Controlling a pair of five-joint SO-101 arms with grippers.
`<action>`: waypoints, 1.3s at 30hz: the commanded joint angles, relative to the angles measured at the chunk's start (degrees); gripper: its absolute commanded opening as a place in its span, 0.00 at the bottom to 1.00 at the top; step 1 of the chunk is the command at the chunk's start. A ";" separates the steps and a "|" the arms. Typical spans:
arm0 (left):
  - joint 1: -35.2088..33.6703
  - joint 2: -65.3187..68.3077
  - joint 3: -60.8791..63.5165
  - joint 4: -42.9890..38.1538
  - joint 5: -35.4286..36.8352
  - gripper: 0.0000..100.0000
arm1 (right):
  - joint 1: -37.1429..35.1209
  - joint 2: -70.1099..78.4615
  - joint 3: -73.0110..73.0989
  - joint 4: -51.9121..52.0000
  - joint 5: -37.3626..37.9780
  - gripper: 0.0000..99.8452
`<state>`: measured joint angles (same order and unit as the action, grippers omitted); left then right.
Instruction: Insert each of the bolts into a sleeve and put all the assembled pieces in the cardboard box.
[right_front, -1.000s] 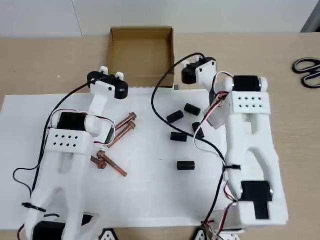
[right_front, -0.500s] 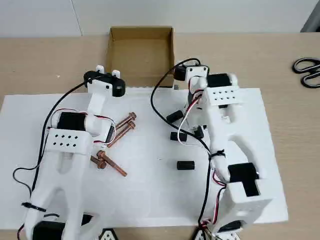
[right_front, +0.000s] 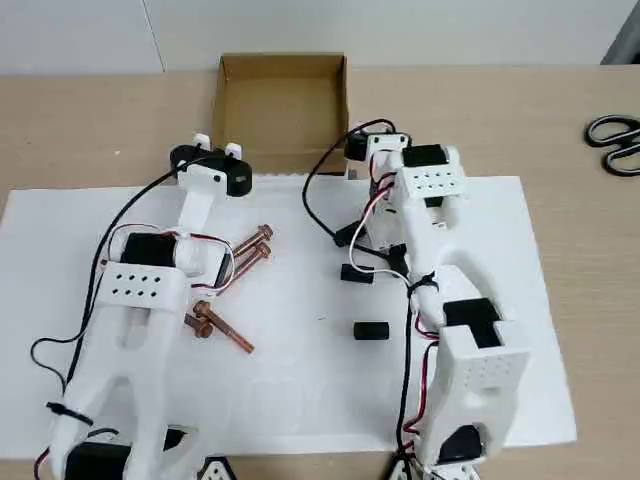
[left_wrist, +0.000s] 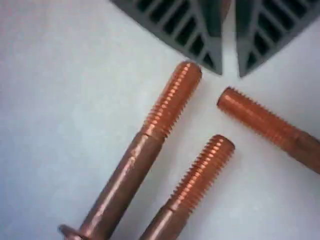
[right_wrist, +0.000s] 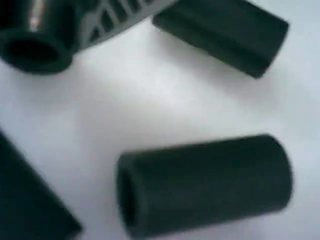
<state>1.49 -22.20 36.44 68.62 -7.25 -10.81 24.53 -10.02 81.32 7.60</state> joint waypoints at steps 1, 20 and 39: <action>-0.26 -0.09 -0.40 -1.58 0.26 0.01 | 0.04 0.13 -1.76 1.27 -0.09 0.10; -0.26 -0.18 -0.57 -1.58 0.26 0.01 | 0.04 -4.53 -1.14 8.13 3.25 0.17; -0.26 -0.09 -0.22 -1.05 0.26 0.01 | -1.01 -5.14 8.44 -1.71 3.43 0.17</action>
<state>1.49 -22.11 36.44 68.09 -7.25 -11.25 21.54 -1.23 81.85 10.33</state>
